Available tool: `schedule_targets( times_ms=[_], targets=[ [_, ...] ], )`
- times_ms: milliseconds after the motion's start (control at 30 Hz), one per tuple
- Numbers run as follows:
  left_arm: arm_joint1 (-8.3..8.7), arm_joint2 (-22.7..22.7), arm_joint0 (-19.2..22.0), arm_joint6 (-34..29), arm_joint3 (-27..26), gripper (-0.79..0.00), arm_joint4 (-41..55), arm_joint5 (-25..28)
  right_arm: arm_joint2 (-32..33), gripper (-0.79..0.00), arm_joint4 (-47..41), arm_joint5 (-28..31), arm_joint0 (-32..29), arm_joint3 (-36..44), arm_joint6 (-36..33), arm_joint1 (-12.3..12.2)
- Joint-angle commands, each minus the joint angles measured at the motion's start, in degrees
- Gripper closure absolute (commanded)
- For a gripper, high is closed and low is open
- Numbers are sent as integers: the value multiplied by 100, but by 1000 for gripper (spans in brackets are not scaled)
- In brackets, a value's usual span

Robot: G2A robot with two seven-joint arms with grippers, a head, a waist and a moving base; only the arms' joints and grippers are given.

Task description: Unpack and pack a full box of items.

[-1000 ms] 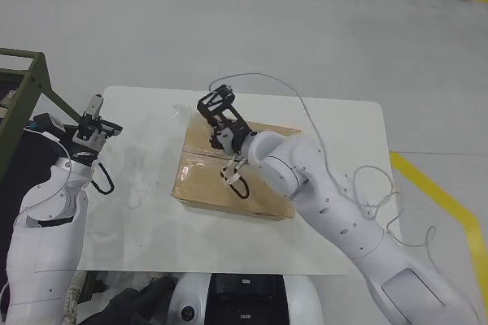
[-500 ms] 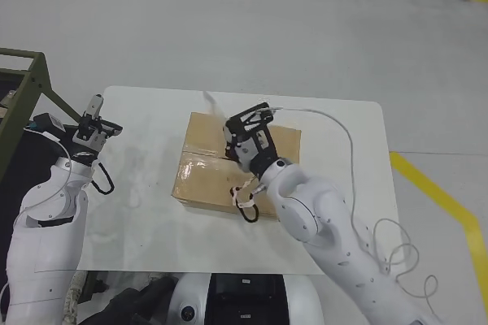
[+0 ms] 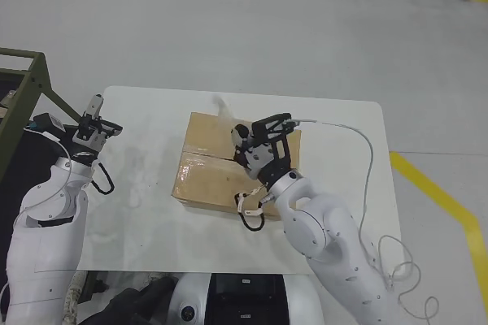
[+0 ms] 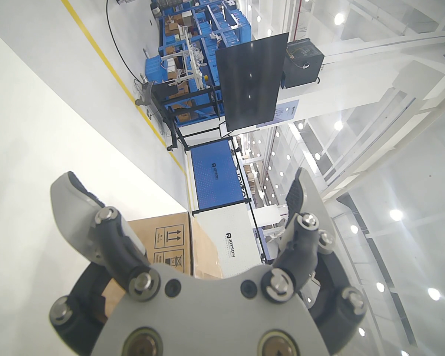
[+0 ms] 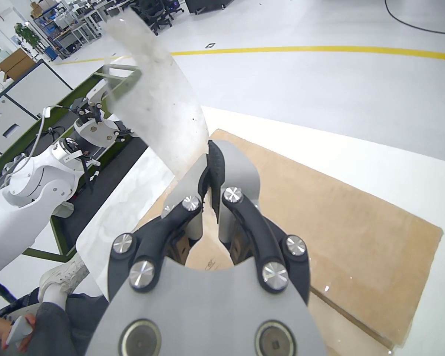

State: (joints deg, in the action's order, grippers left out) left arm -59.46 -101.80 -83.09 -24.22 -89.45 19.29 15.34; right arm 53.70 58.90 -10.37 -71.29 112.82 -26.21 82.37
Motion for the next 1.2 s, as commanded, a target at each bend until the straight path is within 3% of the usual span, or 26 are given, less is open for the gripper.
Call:
schedule_targets(
  times_ms=[0,100,333,367,433,500,567,833,1167],
  targets=[
    [0,0,0,0,0,-785,0,0,47,0,-119,-33,-78,-3,66,2],
    [0,0,0,0,0,-785,0,0,128,-68,-215,-74,-236,48,151,-5],
    [0,0,0,0,0,-785,0,0,510,-55,-365,-611,-840,374,280,-47],
    [0,0,0,0,0,-785,0,0,566,-188,-382,-639,-942,440,311,-56],
    [0,0,0,0,0,-785,0,0,657,-360,-400,-658,-1145,558,364,-76],
    [0,0,0,0,0,-785,0,0,718,-628,-361,-671,-1326,662,404,-96],
    [0,0,0,0,0,-785,0,0,767,-779,-323,-686,-1495,759,430,-114],
    [0,0,0,0,0,-785,0,0,1118,-785,-1117,-573,-1755,916,306,-137],
    [0,0,0,0,0,-785,0,0,1562,-785,-2168,-349,-913,332,-496,-142]
  ],
)
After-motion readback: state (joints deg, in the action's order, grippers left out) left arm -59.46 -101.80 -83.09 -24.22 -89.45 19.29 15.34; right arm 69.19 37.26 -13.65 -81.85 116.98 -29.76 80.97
